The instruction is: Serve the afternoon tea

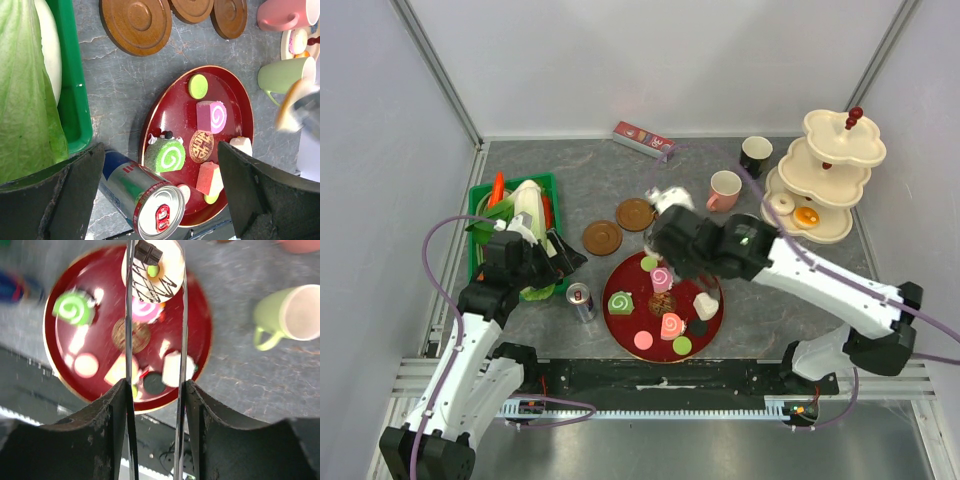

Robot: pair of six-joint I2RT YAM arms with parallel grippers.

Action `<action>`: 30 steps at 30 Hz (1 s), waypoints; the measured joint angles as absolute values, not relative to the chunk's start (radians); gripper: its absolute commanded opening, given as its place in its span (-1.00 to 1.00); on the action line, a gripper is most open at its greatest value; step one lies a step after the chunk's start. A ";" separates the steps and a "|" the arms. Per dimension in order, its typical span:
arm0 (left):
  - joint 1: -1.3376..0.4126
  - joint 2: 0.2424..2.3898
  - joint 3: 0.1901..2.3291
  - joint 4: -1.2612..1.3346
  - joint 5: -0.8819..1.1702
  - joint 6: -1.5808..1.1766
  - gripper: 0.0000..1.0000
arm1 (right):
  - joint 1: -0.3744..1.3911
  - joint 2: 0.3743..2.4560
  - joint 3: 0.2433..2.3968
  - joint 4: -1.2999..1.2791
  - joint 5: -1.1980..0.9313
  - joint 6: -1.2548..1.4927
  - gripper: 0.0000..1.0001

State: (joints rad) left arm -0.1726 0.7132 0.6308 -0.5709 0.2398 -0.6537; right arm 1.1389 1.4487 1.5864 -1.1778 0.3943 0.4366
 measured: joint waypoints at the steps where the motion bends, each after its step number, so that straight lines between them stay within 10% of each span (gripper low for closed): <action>1: -0.173 0.711 0.631 -0.571 0.240 -0.654 0.98 | 1.097 1.431 1.599 -1.176 0.402 0.438 -0.06; 30: -0.176 0.642 0.630 -0.567 0.270 -0.654 0.98 | -0.084 1.204 1.218 -1.037 0.280 0.408 -0.14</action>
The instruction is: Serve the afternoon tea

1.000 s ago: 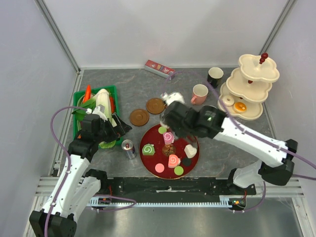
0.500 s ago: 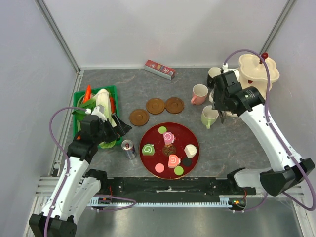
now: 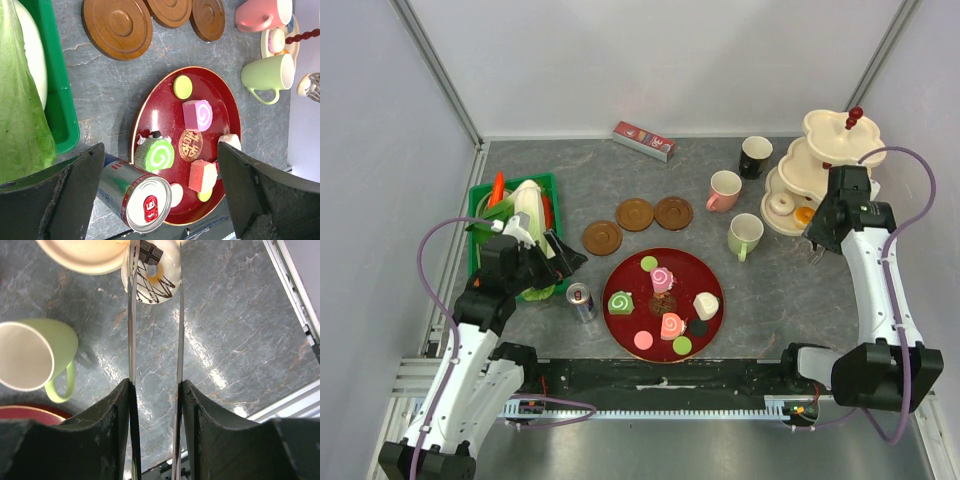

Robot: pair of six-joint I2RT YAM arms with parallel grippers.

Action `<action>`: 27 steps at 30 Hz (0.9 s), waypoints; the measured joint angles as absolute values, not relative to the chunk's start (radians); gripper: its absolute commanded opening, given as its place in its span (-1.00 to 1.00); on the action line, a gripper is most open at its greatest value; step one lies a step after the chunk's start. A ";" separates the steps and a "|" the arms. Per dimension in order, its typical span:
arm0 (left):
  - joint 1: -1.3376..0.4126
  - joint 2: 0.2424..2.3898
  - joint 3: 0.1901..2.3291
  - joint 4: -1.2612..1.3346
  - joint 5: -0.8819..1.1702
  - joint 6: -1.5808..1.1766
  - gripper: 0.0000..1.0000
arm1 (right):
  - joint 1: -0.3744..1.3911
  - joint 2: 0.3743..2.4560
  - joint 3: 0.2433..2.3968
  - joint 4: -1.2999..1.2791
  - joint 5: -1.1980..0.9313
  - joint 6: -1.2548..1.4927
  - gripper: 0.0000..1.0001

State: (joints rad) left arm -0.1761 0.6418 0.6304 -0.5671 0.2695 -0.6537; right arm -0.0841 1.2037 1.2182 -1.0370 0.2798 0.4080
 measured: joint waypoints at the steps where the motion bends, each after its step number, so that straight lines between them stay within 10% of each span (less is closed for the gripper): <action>1: -0.176 0.638 0.630 -0.566 0.270 -0.654 0.98 | -0.112 1.204 1.206 -1.023 0.265 0.416 -0.14; 27: -0.176 0.607 0.630 -0.567 0.272 -0.654 0.98 | -0.379 1.420 1.162 -0.707 0.194 0.507 -0.14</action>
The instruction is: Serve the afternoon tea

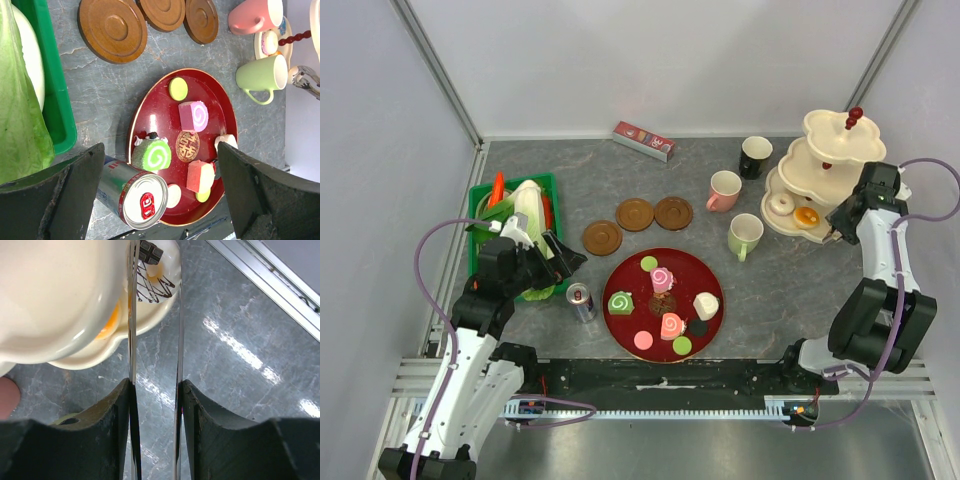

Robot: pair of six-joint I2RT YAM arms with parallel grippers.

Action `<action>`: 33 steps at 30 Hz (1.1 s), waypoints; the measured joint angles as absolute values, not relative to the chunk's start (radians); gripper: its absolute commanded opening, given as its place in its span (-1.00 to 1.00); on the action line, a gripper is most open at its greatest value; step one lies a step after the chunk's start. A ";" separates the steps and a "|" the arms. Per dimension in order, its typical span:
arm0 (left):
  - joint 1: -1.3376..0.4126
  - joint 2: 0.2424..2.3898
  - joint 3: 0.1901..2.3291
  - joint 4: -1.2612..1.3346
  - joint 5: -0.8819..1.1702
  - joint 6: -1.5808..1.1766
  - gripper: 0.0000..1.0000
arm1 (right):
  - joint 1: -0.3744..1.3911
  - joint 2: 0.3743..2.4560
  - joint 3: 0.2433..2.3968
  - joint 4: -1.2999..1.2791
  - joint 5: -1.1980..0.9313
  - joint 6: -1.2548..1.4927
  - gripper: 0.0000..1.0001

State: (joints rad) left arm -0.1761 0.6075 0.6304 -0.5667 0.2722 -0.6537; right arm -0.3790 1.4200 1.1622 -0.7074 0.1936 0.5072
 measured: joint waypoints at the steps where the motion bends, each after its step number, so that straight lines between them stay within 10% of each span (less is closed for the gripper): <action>1: -0.176 0.607 0.630 -0.566 0.272 -0.654 0.99 | -0.380 1.426 1.162 -0.694 0.187 0.506 -0.13; 33: -0.176 0.608 0.630 -0.567 0.272 -0.654 0.98 | -0.380 1.483 1.112 -0.524 0.105 0.508 0.32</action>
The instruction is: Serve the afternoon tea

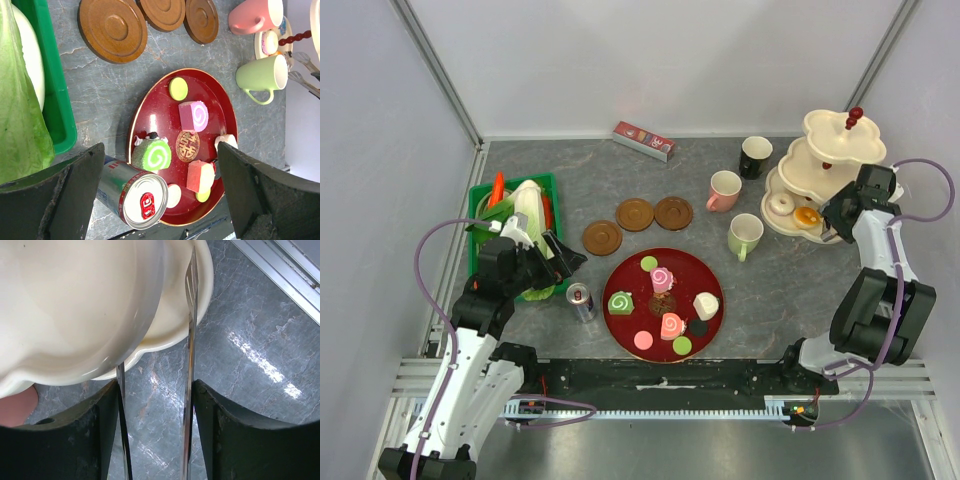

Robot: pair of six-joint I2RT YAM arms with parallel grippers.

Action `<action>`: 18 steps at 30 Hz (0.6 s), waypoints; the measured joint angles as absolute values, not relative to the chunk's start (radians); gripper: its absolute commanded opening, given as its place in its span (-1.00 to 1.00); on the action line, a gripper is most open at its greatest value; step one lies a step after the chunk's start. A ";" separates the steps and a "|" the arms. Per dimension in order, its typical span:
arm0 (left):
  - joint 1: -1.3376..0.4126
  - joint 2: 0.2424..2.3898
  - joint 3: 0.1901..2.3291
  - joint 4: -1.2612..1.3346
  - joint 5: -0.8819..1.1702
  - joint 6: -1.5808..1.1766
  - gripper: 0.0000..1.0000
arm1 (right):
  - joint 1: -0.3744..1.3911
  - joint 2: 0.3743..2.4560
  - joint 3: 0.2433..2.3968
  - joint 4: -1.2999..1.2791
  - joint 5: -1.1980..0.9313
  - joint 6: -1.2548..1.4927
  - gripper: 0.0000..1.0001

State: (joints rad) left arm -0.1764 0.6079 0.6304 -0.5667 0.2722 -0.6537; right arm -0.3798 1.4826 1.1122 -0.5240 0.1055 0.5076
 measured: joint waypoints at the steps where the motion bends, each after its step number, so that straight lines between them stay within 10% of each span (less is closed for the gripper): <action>1: -0.176 0.608 0.630 -0.567 0.272 -0.654 0.98 | -0.380 1.476 1.109 -0.524 0.105 0.508 0.32; 18: -0.176 0.614 0.630 -0.567 0.273 -0.654 0.98 | -0.380 1.243 0.982 -0.618 0.041 0.525 0.29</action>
